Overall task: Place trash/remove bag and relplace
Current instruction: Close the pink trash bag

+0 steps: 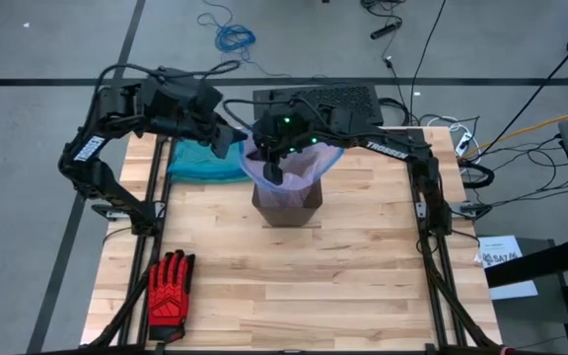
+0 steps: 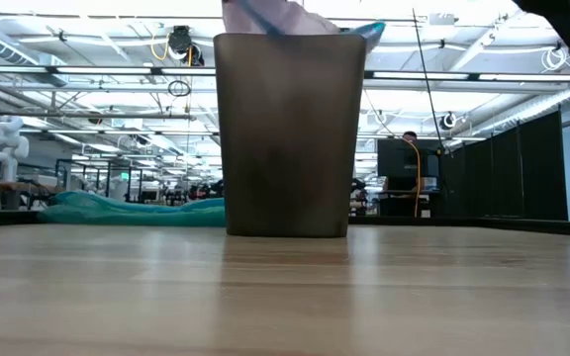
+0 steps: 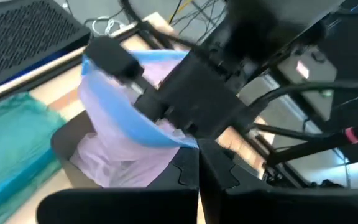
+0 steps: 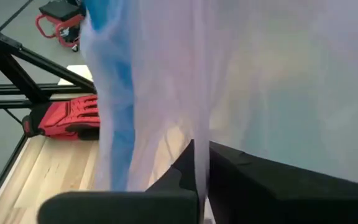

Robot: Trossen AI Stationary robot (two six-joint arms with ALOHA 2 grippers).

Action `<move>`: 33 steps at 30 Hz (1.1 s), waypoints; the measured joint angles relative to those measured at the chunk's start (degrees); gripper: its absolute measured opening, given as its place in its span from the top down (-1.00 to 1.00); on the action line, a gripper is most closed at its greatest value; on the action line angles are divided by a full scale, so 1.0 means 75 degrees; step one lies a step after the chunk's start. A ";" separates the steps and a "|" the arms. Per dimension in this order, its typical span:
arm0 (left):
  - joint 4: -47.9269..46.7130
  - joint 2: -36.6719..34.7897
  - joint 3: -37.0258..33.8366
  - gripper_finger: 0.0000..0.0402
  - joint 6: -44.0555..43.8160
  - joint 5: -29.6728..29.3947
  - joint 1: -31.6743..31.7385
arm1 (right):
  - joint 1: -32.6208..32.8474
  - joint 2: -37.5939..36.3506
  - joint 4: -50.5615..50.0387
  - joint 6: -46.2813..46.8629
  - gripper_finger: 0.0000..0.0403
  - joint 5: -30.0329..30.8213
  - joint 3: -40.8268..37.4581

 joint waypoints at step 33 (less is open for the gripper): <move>-0.1061 -0.0013 0.0401 0.91 0.0829 -0.0849 0.0006 | -0.0334 -0.0007 -0.0220 -0.0143 1.00 0.0001 -0.0028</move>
